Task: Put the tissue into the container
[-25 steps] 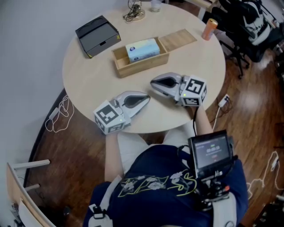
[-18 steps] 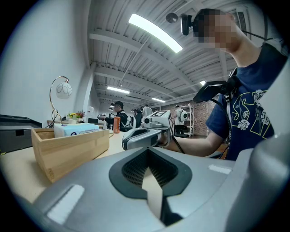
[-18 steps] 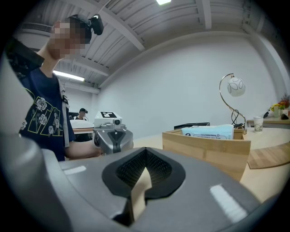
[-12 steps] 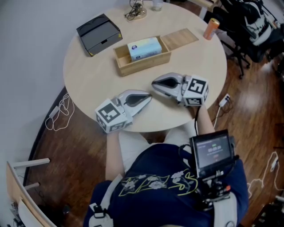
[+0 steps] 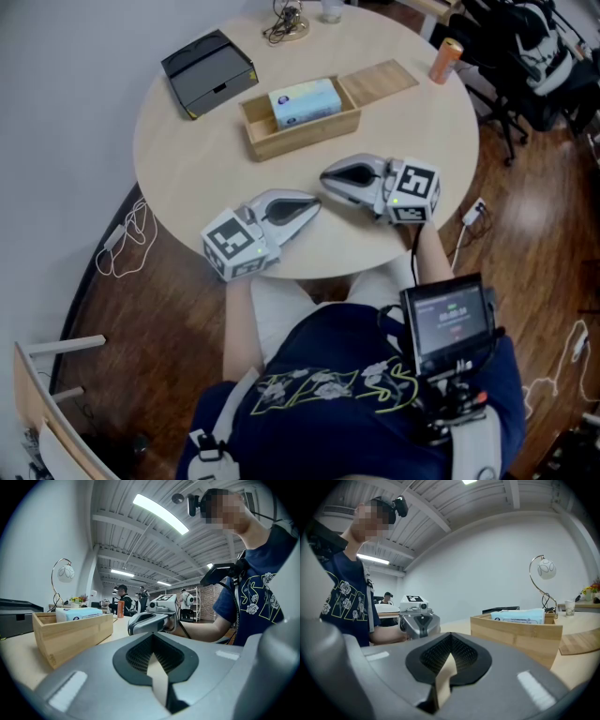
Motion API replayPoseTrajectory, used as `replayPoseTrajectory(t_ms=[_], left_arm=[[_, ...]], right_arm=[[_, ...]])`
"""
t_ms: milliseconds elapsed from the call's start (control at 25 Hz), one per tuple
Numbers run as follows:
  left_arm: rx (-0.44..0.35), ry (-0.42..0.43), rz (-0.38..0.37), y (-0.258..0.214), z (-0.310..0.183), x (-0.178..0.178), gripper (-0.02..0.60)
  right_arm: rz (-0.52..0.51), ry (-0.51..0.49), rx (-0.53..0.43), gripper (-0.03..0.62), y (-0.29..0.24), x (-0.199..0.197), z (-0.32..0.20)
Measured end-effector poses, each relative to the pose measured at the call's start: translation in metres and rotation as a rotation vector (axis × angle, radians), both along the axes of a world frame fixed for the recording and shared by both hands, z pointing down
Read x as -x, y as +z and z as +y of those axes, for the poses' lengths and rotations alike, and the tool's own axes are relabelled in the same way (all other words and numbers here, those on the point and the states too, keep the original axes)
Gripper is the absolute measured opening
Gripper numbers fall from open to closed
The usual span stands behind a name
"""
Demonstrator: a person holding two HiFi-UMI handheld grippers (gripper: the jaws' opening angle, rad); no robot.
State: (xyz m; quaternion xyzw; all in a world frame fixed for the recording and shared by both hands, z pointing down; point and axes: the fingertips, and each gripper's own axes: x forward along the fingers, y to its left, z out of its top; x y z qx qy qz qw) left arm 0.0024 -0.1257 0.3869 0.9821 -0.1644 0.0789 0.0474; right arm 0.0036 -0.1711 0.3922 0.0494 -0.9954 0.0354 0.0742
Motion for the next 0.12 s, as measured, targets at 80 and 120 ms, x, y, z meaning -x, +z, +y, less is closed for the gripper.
replayPoseTrajectory(t_ms=[80,120], left_arm=[[-0.005,0.010,0.009,-0.0041,0.0001,-0.0020,0.003],[-0.007,0.015,0.013,-0.0057,0.0002,-0.0028,0.003]], right_arm=[[0.005,0.001,-0.001,0.014,-0.0004,0.0002,-0.0003],[0.009,0.002,-0.003,0.014,-0.0006,0.0004,-0.0004]])
